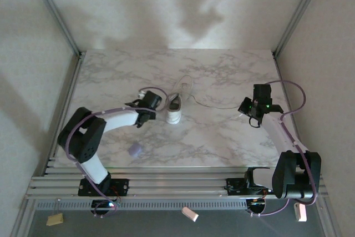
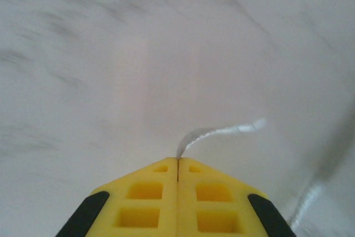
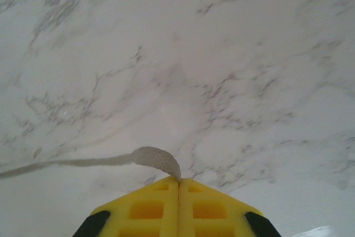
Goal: Tie the shoes
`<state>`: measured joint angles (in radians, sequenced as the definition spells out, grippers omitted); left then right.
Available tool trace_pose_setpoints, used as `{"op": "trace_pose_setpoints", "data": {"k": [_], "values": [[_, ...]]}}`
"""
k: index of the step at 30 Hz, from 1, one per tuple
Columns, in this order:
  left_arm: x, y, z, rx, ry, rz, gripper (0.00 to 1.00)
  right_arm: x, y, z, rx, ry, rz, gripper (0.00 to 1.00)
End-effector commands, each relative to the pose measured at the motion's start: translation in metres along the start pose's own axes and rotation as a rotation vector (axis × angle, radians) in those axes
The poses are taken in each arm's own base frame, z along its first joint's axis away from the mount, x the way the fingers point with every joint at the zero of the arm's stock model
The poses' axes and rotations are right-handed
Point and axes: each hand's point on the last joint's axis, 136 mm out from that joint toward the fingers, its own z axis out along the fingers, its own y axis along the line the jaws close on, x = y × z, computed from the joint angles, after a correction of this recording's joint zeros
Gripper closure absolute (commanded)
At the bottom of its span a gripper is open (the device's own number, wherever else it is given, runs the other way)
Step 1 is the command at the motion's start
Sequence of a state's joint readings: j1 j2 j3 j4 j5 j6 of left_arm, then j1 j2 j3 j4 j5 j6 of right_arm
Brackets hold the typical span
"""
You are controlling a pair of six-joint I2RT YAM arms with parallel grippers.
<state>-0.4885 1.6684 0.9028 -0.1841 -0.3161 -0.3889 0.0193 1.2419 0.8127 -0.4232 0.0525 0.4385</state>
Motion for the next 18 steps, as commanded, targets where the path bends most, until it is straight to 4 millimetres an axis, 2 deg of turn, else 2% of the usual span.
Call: {"op": "trace_pose_setpoints", "data": {"k": [1, 3, 7, 14, 18], "values": [[-0.060, 0.049, -0.021, -0.122, -0.147, -0.117, 1.00, -0.022, -0.012, -0.006, 0.079, -0.053, 0.030, 1.00], [-0.077, 0.071, -0.026, -0.178, -0.179, -0.138, 1.00, -0.026, -0.011, -0.006, 0.077, -0.058, 0.033, 1.00], [-0.092, 0.102, -0.030, -0.258, -0.198, -0.165, 1.00, -0.032, -0.017, -0.008, 0.092, -0.072, 0.049, 1.00], [-0.101, 0.169, -0.042, -0.426, -0.235, -0.262, 1.00, -0.046, -0.041, -0.006, 0.139, -0.085, 0.118, 1.00], [-0.094, 0.209, -0.049, -0.543, -0.228, -0.289, 1.00, -0.053, -0.051, -0.006, 0.162, -0.094, 0.155, 1.00]]}}
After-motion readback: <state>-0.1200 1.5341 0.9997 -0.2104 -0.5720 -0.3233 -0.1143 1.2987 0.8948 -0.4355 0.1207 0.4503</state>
